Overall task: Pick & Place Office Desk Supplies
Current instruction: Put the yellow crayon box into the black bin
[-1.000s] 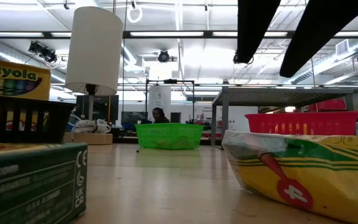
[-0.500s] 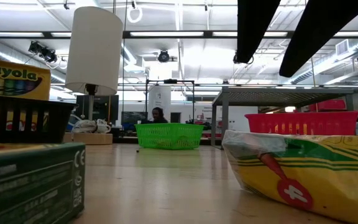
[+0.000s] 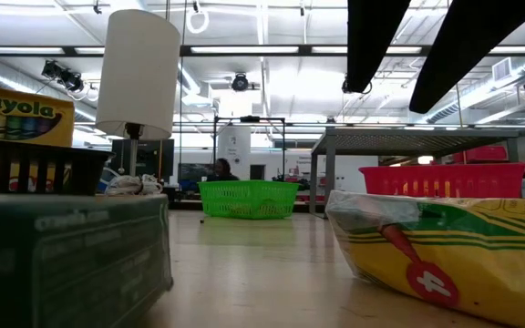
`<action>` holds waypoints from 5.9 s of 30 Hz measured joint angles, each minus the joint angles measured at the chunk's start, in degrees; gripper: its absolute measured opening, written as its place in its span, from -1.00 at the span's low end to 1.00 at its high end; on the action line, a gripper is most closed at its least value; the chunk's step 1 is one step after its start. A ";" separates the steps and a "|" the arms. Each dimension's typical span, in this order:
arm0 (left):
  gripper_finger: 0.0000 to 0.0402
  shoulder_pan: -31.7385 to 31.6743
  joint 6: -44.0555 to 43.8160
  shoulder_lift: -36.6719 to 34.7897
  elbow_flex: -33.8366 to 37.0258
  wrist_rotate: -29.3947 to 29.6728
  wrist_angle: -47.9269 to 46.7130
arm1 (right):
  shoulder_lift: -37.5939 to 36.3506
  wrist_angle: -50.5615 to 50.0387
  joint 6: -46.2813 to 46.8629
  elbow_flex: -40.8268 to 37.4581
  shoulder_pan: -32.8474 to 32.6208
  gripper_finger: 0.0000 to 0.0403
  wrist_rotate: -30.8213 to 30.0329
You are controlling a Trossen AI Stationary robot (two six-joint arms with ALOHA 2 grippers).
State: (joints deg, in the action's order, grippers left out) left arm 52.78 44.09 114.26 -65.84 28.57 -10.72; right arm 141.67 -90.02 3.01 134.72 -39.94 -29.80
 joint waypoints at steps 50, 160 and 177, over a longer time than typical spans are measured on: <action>-1.00 1.85 -64.85 0.07 -34.27 -4.97 -39.18 | 0.00 0.00 1.55 0.00 0.00 -0.07 0.09; -1.00 -7.79 -110.90 -13.04 -14.53 -13.59 -45.25 | 0.04 0.00 1.80 0.00 -0.37 -0.26 6.51; -0.99 -7.90 -112.16 -13.03 -14.53 -13.27 -48.78 | 0.04 12.21 -3.48 0.00 -0.33 -0.58 0.37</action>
State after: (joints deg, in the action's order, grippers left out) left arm 44.88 -68.07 101.23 -80.38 15.30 -59.50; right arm 141.71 -77.81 -0.48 134.72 -40.27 -29.44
